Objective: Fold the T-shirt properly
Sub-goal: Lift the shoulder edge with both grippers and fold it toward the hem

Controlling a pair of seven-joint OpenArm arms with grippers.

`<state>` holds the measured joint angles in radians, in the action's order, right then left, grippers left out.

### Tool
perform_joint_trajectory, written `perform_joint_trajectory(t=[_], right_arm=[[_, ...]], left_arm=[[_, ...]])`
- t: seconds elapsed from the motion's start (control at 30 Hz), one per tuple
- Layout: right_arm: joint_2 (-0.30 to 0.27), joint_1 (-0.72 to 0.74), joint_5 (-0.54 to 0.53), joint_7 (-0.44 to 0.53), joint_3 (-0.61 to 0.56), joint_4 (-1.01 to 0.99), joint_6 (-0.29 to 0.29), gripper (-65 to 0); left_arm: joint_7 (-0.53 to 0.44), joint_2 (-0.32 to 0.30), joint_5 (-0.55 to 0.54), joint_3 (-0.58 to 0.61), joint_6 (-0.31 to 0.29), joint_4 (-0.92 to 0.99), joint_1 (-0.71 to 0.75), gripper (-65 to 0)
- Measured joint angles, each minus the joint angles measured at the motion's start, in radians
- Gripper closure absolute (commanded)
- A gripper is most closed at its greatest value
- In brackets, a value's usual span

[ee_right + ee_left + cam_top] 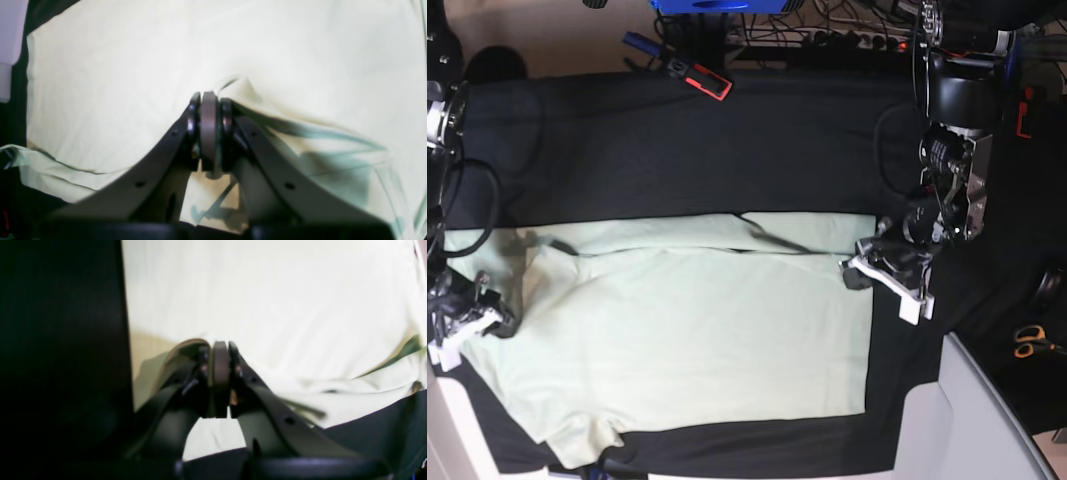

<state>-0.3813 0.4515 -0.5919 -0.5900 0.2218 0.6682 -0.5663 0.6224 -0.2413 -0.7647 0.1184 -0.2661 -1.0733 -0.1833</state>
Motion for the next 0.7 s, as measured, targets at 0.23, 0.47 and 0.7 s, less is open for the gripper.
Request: perform_joint_trajectory(t=[0.23, 0.47, 0.7], right_arm=[[0.000, 0.025, 0.031, 0.046, 0.000, -0.020, -0.001, -0.1], [0.005, 0.097, 0.124, 0.144, 0.003, -0.171, 0.000, -0.1], [0.002, 0.114, 0.122, 0.205, 0.003, -0.213, 0.063, -0.1]], left_arm=[[0.000, -0.003, 0.000, 0.000, 0.000, 0.002, -0.011, 0.0], [-0.005, -0.005, 0.001, -0.001, 0.000, 0.002, -0.022, 0.0], [-0.010, 0.012, 0.151, -0.005, 0.000, 0.065, -0.063, 0.0]])
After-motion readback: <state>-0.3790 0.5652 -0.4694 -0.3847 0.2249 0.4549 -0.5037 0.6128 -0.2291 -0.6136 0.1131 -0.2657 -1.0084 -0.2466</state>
